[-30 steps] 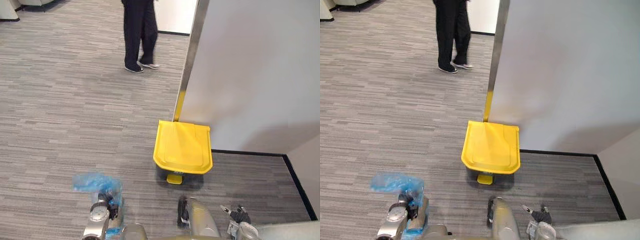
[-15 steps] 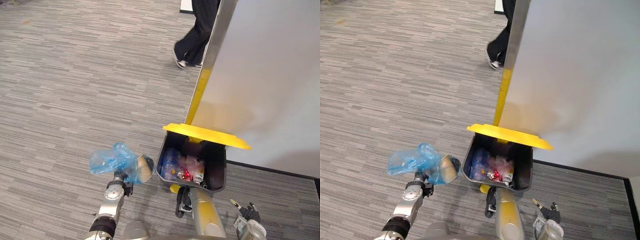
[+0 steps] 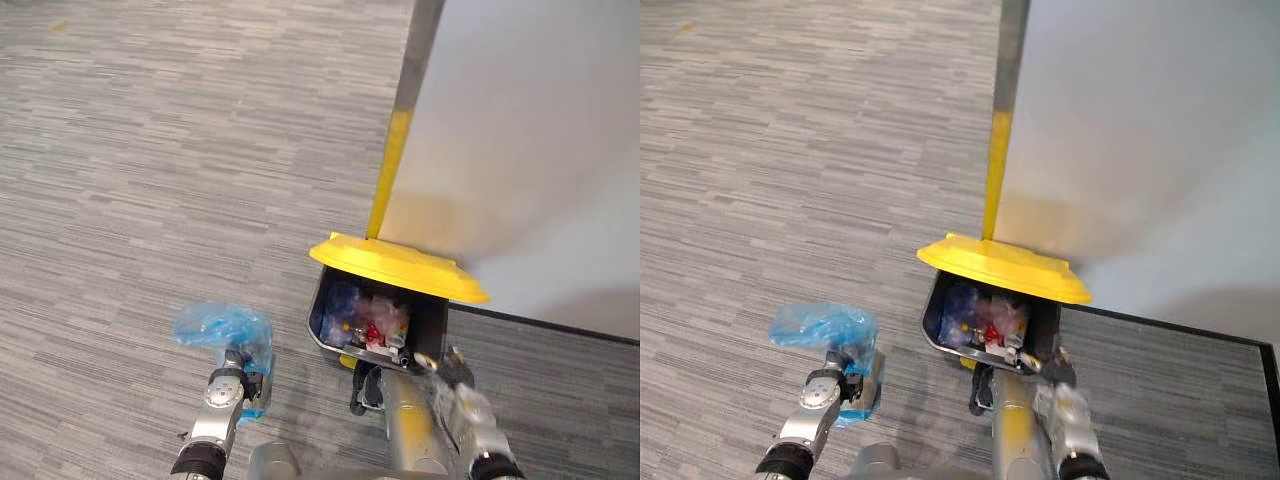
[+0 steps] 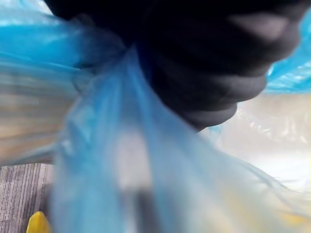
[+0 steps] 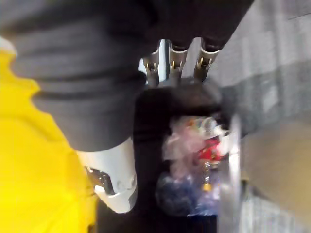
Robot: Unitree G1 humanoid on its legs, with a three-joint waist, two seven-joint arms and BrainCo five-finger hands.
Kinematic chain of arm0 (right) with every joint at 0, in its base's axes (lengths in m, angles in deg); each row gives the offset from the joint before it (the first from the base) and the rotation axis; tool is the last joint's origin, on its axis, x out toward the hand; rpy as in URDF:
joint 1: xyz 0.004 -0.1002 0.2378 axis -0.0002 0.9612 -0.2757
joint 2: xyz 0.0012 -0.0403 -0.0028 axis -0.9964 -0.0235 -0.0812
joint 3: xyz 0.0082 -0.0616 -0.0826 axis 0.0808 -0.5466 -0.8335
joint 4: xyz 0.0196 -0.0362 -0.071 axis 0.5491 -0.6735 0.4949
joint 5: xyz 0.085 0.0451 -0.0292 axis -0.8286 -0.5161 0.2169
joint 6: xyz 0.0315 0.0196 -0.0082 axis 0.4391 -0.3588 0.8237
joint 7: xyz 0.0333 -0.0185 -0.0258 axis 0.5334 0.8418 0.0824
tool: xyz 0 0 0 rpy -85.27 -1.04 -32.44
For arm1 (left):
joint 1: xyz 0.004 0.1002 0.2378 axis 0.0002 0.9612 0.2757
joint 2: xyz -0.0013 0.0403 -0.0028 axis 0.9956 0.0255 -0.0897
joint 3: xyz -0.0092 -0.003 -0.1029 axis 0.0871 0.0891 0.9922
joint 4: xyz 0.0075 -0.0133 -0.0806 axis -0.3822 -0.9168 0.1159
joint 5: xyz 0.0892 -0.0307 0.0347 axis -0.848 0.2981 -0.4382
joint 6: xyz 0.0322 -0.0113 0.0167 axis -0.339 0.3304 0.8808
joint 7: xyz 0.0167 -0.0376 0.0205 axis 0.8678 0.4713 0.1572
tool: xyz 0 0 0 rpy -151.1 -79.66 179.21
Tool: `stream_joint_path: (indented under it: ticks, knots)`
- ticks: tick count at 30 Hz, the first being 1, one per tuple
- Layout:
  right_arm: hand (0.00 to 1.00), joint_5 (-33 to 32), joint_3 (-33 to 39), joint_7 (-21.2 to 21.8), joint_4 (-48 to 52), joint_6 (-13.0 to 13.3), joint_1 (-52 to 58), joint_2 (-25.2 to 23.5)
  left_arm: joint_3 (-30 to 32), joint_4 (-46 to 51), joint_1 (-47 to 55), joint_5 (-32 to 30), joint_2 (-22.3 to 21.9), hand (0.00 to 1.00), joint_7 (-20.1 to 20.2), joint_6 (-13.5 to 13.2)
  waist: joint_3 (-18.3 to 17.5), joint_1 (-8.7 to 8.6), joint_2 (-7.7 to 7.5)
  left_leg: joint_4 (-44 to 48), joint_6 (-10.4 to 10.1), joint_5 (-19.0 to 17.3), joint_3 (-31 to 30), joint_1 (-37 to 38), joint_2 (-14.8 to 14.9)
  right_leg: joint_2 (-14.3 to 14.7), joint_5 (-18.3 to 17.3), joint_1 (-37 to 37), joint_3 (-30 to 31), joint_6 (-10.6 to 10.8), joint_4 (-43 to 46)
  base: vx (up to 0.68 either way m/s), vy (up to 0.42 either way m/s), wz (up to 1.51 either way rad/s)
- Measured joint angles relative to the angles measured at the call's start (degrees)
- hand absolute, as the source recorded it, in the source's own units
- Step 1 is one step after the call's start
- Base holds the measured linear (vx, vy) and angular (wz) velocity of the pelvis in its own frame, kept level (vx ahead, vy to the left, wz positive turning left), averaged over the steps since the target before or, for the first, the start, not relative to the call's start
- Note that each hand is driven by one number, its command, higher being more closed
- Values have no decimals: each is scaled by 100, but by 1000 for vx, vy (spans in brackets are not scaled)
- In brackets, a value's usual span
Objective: Gather rubbish on tea table into small bin, then transfer packed bag to large trash can.
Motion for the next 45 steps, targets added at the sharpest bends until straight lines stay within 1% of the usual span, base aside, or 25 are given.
stream_joint_path:
  ticks: [1,3,6,9,11,12,13,15,17,22,23,25,27,30,32,36,40,42,43,45]
  knots:
    - [0,36,-183,-2,9,57,-263,100,4,3,-95,-2,8,100,-4,-16,4,3,8,-31,-191,105,-65,-29,2,-1,1,0,-51,-2,-6,12,-56,15]
    - [0,189,-494,-3,10,80,-715,262,8,2,-205,-2,23,100,-11,-32,13,18,12,-32,-240,152,-122,-94,19,-30,19,0,-94,-29,-30,-4,-67,17]
    - [0,402,-997,-3,7,87,-1336,565,12,22,-345,5,141,100,-23,-134,76,18,19,-31,-232,149,-302,-232,53,-27,39,0,-169,-45,-119,-41,-75,24]
    - [0,548,-1064,-2,-24,55,-1929,874,17,209,-556,17,219,100,-77,-233,213,70,25,-52,-258,161,-536,-370,81,64,91,0,-231,-102,-225,-28,-73,25]
    - [0,621,-1089,-12,-38,39,-2393,1292,15,383,-727,28,249,100,-148,-263,381,153,26,-53,-319,198,-637,-411,98,74,101,0,-315,-112,-245,-22,-70,9]
    - [0,630,-1137,-20,-39,32,-2525,1428,14,426,-751,38,257,100,-150,-270,416,155,28,-52,-325,201,-661,-428,104,74,101,-1,-339,-112,-259,-24,-63,7]
    - [0,649,-1218,-21,-41,22,-2813,1727,6,501,-777,76,277,100,-153,-271,477,153,25,-57,-331,204,-695,-468,128,97,106,-1,-375,-107,-310,-21,-46,3]
    - [0,651,-1229,-32,-40,23,-3048,1923,-4,521,-766,140,297,100,-159,-272,498,156,21,-56,-346,212,-671,-479,188,160,121,4,-377,-84,-354,-19,-31,-4]
    - [0,649,-1240,-24,-39,8,-3276,2137,-53,610,-719,257,355,100,-159,-271,528,160,-21,-94,-346,214,-673,-481,214,198,131,6,-384,-73,-404,-10,-13,-2]
    - [0,614,-1238,-25,-35,8,-3296,2189,-85,878,-621,386,408,100,-146,-274,577,156,-27,-216,-357,219,-687,-472,303,271,152,41,-448,-39,-519,2,-3,1]
    - [0,581,-1237,-25,-34,8,-3332,2230,-118,974,-626,472,410,100,-142,-274,652,151,-28,-224,-369,226,-695,-449,308,270,152,71,-458,-39,-520,6,-9,5]
    - [0,548,-1234,-24,-28,8,-3386,2303,-204,1098,-636,484,413,100,-138,-324,751,155,-32,-230,-331,321,-694,-449,308,260,152,83,-463,-38,-521,-4,-5,4]
    - [0,545,-1228,-22,-27,7,-3435,2338,-219,1209,-643,486,413,100,-136,-372,826,154,-42,-231,-356,338,-695,-451,307,251,154,86,-470,-38,-515,0,0,0]
    - [0,545,-1226,-22,-25,7,-3440,2339,-225,1298,-693,520,413,100,-136,-382,851,147,-50,-229,-356,385,-697,-448,303,220,153,85,-484,-44,-469,4,2,2]
    - [0,545,-1216,-22,-25,8,-3443,2349,-232,1432,-751,545,413,100,-137,-386,886,135,-88,-228,-348,413,-699,-450,277,161,136,86,-492,-66,-428,3,2,8]
    - [0,545,-1215,-11,-25,7,-3445,2352,-274,1762,-944,755,433,100,-142,-398,897,136,-104,-221,-331,403,-755,-471,266,142,131,98,-510,-69,-435,-16,-5,5]
    - [0,545,-1215,-6,-25,7,-3444,2382,-490,2305,-948,1043,529,100,-121,-511,899,130,-105,-227,-332,395,-833,-496,269,141,121,98,-545,-83,-438,-11,-12,6]
    - [0,543,-1217,3,-23,8,-3444,2453,-659,2679,-1018,1205,540,100,-96,-646,926,120,-102,-227,-339,390,-895,-533,268,121,118,100,-583,-89,-441,-15,-15,11]
    - [0,543,-1219,5,-20,9,-3444,2491,-721,2762,-1068,1248,553,100,-86,-663,938,115,-102,-227,-343,388,-924,-555,265,104,116,100,-606,-91,-444,-22,-18,22]
    - [0,540,-1223,64,-19,9,-3475,2601,-925,3011,-1311,1370,598,100,12,-735,985,56,-128,-154,-367,379,-1011,-652,257,63,86,99,-682,-141,-479,-22,-17,17]
